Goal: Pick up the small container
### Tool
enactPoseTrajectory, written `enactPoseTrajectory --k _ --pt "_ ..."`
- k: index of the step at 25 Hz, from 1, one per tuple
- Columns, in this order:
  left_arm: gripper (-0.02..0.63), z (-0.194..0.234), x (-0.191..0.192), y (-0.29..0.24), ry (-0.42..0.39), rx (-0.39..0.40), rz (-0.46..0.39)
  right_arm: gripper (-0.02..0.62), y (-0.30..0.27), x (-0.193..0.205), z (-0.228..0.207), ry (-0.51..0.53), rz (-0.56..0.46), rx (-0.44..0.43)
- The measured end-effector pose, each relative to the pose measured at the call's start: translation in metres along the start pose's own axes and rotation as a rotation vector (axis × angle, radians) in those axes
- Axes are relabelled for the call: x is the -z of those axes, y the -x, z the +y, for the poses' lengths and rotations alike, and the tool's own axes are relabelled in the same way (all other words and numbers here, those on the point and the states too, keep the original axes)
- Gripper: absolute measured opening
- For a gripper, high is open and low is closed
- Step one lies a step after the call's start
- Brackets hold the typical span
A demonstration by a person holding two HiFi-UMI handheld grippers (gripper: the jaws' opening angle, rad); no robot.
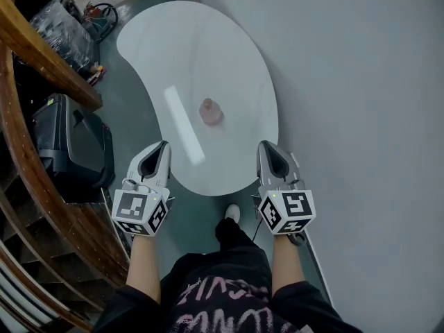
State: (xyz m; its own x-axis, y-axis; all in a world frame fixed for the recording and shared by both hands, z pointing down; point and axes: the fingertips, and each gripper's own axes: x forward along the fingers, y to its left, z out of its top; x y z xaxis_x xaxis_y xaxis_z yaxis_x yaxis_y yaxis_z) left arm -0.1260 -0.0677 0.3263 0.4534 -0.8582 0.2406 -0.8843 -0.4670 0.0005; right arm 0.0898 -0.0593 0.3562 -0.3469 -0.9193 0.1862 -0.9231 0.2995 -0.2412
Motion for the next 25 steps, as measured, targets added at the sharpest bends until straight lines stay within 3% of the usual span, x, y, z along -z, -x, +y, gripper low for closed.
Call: enactPoseTrajectory --k 14,25 --pt "0.002 -0.015 -0.017 -0.053 -0.033 -0.004 0.016 0.021 -0.035 -0.020 -0.040 -0.007 -0.001 -0.033" --pt "0.002 -0.018 -0.027 -0.048 -0.049 -0.015 0.016 0.021 -0.038 -0.031 -0.035 -0.007 -0.015 -0.060"
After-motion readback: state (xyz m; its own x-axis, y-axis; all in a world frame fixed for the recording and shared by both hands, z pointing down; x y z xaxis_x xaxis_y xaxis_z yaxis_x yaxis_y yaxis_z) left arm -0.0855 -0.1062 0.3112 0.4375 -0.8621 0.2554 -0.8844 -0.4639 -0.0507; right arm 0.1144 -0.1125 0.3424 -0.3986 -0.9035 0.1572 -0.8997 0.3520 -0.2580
